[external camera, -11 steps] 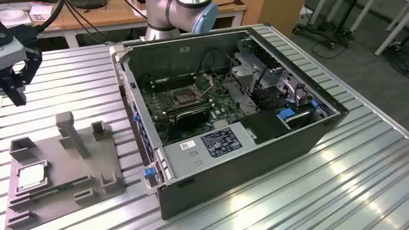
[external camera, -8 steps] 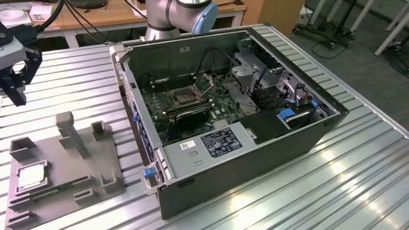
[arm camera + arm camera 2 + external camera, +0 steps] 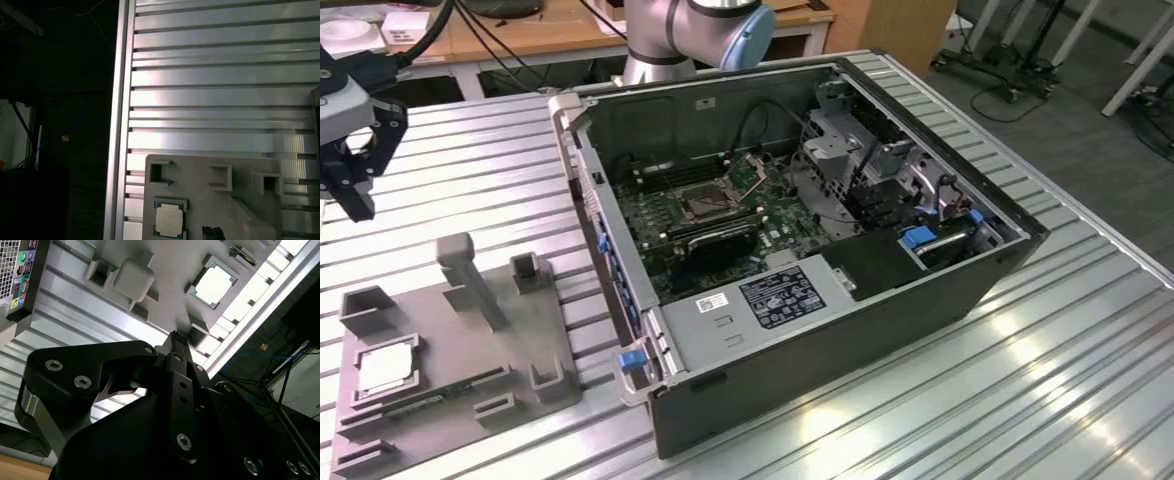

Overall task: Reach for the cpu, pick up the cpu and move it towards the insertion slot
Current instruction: 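Reach for the cpu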

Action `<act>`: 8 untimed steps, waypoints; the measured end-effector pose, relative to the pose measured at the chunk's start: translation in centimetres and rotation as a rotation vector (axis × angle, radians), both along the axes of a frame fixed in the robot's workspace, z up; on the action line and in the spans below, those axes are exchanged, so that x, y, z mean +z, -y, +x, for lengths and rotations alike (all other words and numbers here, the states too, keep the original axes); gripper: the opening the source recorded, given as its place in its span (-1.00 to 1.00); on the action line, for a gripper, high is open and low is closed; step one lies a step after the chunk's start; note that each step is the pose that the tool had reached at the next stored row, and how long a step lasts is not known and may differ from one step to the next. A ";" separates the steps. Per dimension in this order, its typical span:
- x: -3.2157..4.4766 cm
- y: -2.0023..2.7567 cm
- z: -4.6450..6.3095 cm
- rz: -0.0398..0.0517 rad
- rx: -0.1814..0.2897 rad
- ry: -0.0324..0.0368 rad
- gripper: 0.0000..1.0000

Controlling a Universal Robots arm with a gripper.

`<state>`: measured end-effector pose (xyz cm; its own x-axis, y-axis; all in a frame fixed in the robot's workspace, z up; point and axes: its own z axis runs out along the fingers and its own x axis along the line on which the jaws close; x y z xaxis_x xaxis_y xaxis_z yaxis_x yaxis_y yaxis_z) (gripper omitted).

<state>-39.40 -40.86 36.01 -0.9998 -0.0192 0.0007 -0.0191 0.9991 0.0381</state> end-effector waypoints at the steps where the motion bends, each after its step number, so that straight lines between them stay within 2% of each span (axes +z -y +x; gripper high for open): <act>1: -0.01 0.00 0.0 0.0001 0.000 0.0001 -0.79; 8: -0.07 0.00 -0.6 0.0001 0.000 0.0002 -0.79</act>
<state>-40.04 -40.86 35.95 -0.9998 -0.0191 0.0005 -0.0191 0.9991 0.0382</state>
